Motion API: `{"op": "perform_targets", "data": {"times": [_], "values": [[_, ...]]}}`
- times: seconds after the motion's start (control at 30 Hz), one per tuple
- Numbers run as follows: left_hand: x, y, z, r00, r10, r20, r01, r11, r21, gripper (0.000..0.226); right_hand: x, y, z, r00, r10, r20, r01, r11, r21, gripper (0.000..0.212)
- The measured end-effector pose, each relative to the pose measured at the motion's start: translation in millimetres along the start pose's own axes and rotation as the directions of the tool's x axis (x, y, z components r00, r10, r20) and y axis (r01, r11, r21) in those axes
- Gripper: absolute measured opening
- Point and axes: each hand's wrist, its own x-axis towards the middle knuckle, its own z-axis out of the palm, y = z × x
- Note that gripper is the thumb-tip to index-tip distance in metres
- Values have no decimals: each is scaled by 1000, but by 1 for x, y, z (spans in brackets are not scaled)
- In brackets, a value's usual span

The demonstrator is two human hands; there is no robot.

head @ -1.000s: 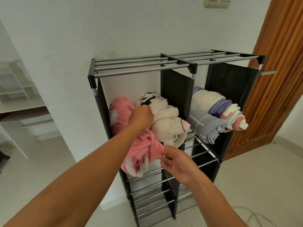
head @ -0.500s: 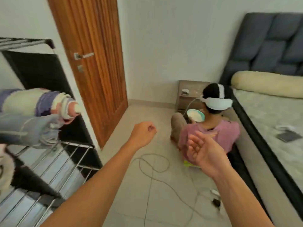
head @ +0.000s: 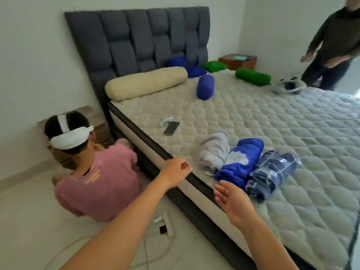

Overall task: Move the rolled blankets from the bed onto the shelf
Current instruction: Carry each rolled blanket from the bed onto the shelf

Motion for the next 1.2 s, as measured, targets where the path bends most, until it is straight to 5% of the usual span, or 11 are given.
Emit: {"op": "perform_targets", "data": {"times": [0.43,0.6,0.8,0.93,1.07,1.2], "values": [[177,76,160,856,87,510,-127,991,43,17,85,-19,-136,875,157,-459,0,946,324,36],[228,97,189,815,89,573,-169,982,89,13,118,-25,-145,827,211,-521,-18,936,352,44],[282,127,236,746,70,662,-281,934,218,42,167,-18,-153,820,382,-427,-148,861,487,59],[320,158,269,712,82,698,-355,899,257,49,208,-21,-164,826,341,-449,3,794,608,51],[371,193,306,697,119,707,-380,898,223,57,234,-42,-203,668,258,-698,213,833,511,36],[409,215,338,695,81,714,-309,931,195,71,238,-69,-255,508,173,-844,202,928,312,44]]}}
